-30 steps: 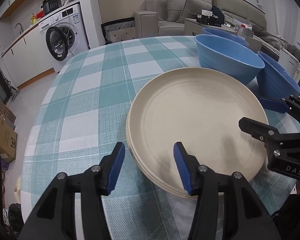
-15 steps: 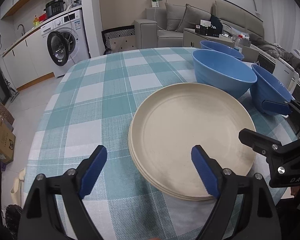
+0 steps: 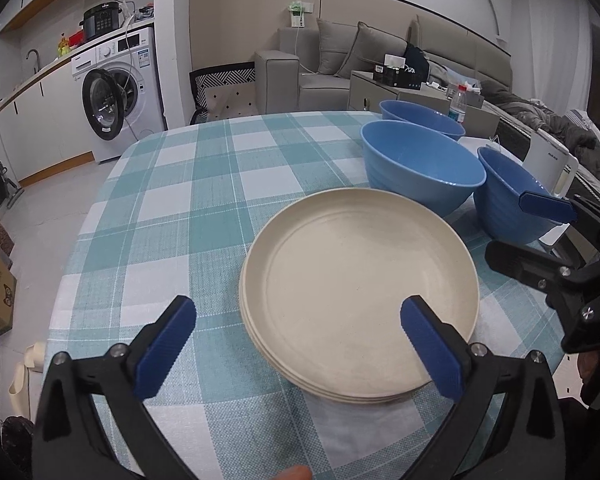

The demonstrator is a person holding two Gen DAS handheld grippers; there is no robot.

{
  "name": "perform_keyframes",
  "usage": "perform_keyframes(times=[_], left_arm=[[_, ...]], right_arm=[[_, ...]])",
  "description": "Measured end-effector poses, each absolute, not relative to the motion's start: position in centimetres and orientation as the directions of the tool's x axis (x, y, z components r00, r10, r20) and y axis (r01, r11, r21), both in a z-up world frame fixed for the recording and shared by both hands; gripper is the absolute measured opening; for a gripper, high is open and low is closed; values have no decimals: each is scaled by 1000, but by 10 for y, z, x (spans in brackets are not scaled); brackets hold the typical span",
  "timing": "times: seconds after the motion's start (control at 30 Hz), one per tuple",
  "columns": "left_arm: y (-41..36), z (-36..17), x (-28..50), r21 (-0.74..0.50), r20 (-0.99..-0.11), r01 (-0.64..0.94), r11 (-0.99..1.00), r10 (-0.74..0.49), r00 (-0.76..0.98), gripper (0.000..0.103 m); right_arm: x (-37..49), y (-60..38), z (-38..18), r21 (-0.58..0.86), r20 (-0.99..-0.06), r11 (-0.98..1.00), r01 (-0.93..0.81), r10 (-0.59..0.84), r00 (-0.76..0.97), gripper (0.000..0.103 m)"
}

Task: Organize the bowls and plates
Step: 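Lower the cream plate onto the stack and open both grippers, then move both grippers toward the blue bowls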

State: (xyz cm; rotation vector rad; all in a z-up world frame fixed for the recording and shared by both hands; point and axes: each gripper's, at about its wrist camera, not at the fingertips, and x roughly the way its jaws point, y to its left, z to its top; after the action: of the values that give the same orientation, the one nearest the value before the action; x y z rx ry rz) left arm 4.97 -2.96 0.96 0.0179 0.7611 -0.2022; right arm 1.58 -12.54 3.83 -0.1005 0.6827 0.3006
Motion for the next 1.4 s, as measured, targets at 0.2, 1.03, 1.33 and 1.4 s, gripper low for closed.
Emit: perform_keyframes(times=[0.2,1.03,1.33,1.4], left_arm=[[-28,23,49,-74,-660,194,978,-194,726,103],[-56,67,100,-103,-639,182,978,-205,742,103],[-80,72,117,-72,-634,230,971,-223,740,103],[-84,73,122,-68,-634,236,969,-225,740,103]], right_arm=[[9,-137,61,6,-595,961,-278,227,771,102],[25,-193,100,60,-538,971,-232,227,812,102],[39,-216,100,83,-553,980,-181,196,810,102],[44,-219,100,87,-556,981,-173,192,809,102]])
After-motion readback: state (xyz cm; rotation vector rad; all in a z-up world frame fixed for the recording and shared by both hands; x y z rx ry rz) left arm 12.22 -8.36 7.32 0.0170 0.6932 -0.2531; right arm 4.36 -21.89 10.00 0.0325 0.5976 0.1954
